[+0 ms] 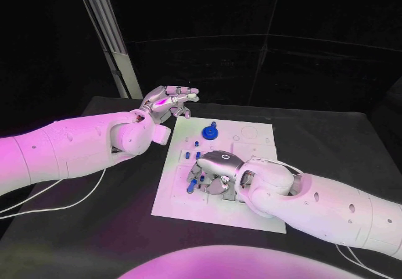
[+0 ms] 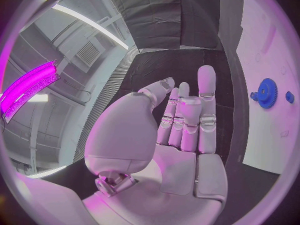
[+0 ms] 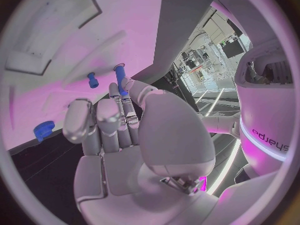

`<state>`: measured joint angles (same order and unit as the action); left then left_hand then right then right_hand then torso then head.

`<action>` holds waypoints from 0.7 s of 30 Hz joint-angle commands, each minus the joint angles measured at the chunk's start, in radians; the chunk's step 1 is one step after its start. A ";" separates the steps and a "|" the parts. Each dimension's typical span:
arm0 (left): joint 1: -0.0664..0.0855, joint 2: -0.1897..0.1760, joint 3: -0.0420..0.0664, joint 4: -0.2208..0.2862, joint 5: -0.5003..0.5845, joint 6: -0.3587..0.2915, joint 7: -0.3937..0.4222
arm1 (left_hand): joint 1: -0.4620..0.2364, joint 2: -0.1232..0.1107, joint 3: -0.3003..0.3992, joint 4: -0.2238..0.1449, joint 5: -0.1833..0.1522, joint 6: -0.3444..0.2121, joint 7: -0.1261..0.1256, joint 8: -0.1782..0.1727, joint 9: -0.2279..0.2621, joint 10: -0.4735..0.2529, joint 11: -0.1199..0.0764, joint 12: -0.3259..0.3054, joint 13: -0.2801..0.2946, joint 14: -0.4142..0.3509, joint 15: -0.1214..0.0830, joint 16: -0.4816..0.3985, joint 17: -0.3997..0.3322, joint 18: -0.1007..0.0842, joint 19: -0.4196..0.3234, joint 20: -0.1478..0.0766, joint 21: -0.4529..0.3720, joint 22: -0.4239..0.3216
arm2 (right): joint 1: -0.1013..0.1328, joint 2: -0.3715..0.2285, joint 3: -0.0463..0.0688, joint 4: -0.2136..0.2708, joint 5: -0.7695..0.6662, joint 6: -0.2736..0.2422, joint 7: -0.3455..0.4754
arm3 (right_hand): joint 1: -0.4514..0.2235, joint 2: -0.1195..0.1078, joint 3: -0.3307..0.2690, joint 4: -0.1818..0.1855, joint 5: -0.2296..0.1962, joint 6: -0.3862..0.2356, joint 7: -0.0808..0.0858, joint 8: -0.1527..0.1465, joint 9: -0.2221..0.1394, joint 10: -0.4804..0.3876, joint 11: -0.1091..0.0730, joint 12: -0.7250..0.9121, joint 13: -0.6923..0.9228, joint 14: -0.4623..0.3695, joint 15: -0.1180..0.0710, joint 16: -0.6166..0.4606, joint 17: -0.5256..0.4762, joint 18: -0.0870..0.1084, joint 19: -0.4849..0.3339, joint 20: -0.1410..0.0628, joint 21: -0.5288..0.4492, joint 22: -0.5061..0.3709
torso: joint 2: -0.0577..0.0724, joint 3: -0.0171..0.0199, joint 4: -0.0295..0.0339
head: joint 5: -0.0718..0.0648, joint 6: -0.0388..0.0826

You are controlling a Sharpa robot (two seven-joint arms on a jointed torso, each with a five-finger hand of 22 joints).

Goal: Assemble the parts on the task board

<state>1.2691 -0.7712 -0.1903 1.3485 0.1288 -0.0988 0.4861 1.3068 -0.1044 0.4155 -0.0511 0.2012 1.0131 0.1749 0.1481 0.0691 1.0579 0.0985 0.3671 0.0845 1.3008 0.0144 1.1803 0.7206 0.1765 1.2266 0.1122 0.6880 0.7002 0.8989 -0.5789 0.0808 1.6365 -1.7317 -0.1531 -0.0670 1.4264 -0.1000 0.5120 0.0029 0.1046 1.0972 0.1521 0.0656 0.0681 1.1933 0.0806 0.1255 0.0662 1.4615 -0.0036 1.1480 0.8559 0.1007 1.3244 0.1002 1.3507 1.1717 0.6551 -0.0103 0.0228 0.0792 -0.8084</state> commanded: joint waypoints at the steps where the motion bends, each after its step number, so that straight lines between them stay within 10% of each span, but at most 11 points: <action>1: 0.001 0.001 0.001 0.000 0.002 0.014 0.005 | 0.001 0.010 -0.006 0.000 0.003 -0.003 0.002 0.004 -0.001 -0.008 0.001 0.003 0.001 -0.009 -0.001 -0.004 -0.001 0.006 0.000 0.000 -0.003 -0.001 | 0.001 0.003 0.000 0.002 -0.052 0.021 -0.031 | 0.002 0.004 0.005 0.000 0.004 0.003 0.005 0.001 0.002 0.000 0.003 -0.005 -0.001 0.008 0.000 0.006 -0.001 -0.012 0.006 0.002 0.003 0.000 | 0.001 -0.0004 0.0004 | 0.000 -0.002; 21: 0.001 0.003 0.001 -0.003 0.002 0.015 0.004 | 0.001 0.010 -0.006 0.000 0.003 -0.003 0.002 0.004 -0.001 -0.008 0.001 0.003 0.001 -0.009 -0.001 -0.004 -0.001 0.006 0.000 0.000 -0.003 -0.001 | 0.001 0.020 -0.016 0.026 -0.112 0.023 -0.032 | -0.017 -0.012 -0.001 0.000 -0.001 -0.013 0.009 -0.004 -0.001 -0.014 0.007 -0.020 -0.003 0.002 0.004 0.002 -0.013 -0.010 -0.003 0.005 -0.001 -0.009 | -0.001 -0.0005 0.0001 | 0.001 -0.005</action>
<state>1.2691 -0.7701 -0.1903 1.3462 0.1289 -0.0970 0.4859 1.3068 -0.1044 0.4155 -0.0511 0.2012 1.0132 0.1749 0.1480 0.0691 1.0579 0.0985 0.3671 0.0845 1.3008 0.0144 1.1803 0.7207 0.1766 1.2267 0.1122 0.6881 0.7004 0.8992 -0.5612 0.0664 1.6564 -1.8156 -0.1205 -0.1013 1.4169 -0.1095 0.5119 0.0029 0.1045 1.0901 0.1567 0.0616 0.0693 1.1875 0.0865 0.1101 0.0659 1.4615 -0.0036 1.1480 0.8448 0.1007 1.3244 0.1002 1.3507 1.1652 0.6550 -0.0106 0.0233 0.0810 -0.8136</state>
